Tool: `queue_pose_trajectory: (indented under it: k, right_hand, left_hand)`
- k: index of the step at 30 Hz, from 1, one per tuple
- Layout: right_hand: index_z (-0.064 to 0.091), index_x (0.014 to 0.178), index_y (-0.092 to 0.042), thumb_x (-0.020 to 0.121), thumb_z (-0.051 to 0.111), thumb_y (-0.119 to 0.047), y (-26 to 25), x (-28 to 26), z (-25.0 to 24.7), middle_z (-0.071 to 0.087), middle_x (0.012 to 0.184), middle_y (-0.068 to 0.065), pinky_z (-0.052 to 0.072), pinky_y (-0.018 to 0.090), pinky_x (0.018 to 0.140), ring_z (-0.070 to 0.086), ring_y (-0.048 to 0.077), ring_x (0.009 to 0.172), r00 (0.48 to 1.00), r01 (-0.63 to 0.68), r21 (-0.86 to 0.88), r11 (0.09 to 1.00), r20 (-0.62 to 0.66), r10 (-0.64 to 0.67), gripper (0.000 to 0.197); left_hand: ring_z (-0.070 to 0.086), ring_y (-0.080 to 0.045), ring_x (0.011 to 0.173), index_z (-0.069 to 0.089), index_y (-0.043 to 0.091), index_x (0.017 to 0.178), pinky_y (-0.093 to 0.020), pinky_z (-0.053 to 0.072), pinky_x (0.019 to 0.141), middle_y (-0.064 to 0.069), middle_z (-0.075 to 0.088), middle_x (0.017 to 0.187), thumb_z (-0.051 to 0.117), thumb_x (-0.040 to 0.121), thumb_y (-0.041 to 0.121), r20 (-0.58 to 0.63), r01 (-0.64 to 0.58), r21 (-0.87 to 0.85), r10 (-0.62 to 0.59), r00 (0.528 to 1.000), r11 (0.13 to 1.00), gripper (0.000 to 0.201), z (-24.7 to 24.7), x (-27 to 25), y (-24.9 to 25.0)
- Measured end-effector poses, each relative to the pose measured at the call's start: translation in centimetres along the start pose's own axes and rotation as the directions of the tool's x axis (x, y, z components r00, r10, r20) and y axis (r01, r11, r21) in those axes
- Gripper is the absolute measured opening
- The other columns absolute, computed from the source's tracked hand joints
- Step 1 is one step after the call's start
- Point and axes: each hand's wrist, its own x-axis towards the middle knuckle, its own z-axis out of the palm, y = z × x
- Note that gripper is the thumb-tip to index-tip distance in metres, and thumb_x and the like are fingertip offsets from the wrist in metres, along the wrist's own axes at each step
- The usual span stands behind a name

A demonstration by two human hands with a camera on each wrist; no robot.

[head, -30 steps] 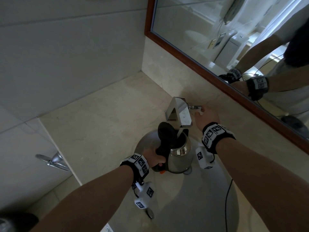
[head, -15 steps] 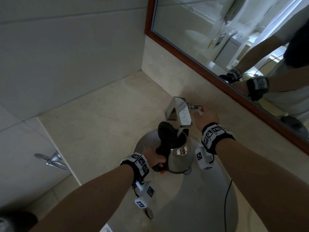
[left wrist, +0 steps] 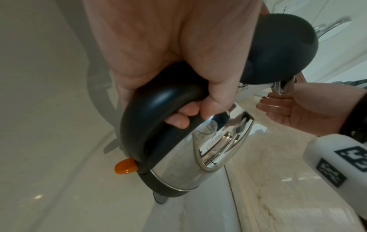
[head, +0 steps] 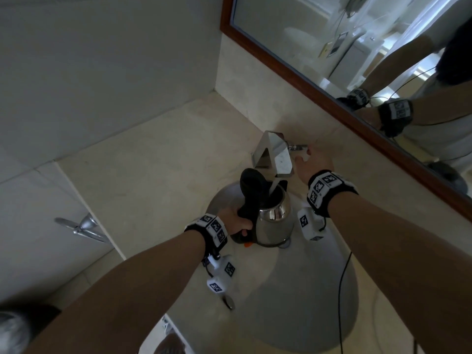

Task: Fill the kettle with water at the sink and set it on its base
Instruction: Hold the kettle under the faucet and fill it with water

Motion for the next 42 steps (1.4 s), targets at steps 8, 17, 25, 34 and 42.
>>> queue_pose_trajectory:
  k: [8, 17, 25, 34, 42]
  right_hand:
    - [0.042, 0.141, -0.007, 0.096, 0.049, -0.028, 0.21, 0.03, -0.34, 0.050, 0.140, 0.017, 0.041, 0.035, 0.102, 0.049, 0.033, 0.126, 0.999, 0.024, -0.031, 0.999, 0.029, -0.024, 0.050]
    - [0.040, 0.144, -0.011, 0.095, 0.050, -0.032, 0.20, 0.40, -0.31, 0.044, 0.148, 0.013, 0.037, 0.039, 0.107, 0.044, 0.033, 0.133, 0.999, 0.016, -0.080, 0.997, 0.047, -0.012, 0.054]
    - [0.038, 0.145, -0.011, 0.096, 0.049, -0.030, 0.29, 0.39, -0.25, 0.043, 0.148, 0.013, 0.037, 0.038, 0.108, 0.043, 0.033, 0.133, 0.999, 0.008, -0.072, 0.997, 0.048, -0.005, 0.054]
    - [0.038, 0.146, -0.009, 0.096, 0.049, -0.030, 0.34, 0.62, -0.02, 0.044, 0.148, 0.012, 0.036, 0.039, 0.109, 0.044, 0.032, 0.134, 0.999, 0.014, -0.069, 0.998, 0.038, -0.011, 0.055]
    - [0.037, 0.146, -0.010, 0.097, 0.049, -0.029, 0.45, 0.62, 0.06, 0.043, 0.149, 0.011, 0.035, 0.038, 0.109, 0.042, 0.031, 0.135, 0.999, 0.018, -0.056, 0.998, 0.035, -0.016, 0.054]
  left_hand:
    - [0.062, -0.022, 0.076, 0.063, 0.014, 0.054, -0.042, 0.055, 0.091, -0.008, 0.067, 0.066, 0.065, 0.069, 0.014, -0.001, 0.037, -0.013, -0.037, 0.999, 0.999, 0.015, -0.09, -0.73, 0.47]
    - [0.054, -0.010, 0.055, 0.059, 0.017, 0.052, -0.020, 0.042, 0.055, 0.005, 0.060, 0.050, 0.063, 0.077, 0.011, 0.012, 0.063, -0.016, -0.063, 0.998, 0.998, 0.027, -0.43, -0.87, 0.74]
    - [0.062, -0.018, 0.073, 0.061, 0.020, 0.051, -0.033, 0.054, 0.081, 0.001, 0.065, 0.061, 0.065, 0.069, 0.018, 0.001, 0.067, 0.035, -0.067, 0.998, 0.997, 0.018, -0.29, -0.61, 0.53]
    - [0.061, -0.019, 0.073, 0.060, 0.018, 0.048, -0.035, 0.054, 0.086, -0.001, 0.063, 0.059, 0.065, 0.070, 0.016, 0.010, 0.073, 0.009, -0.073, 0.997, 0.997, 0.023, -0.30, -0.74, 0.63]
    - [0.063, -0.019, 0.077, 0.061, 0.019, 0.049, -0.035, 0.055, 0.089, 0.000, 0.064, 0.060, 0.065, 0.068, 0.018, 0.000, 0.058, 0.033, -0.058, 0.998, 0.998, 0.019, -0.25, -0.51, 0.48]
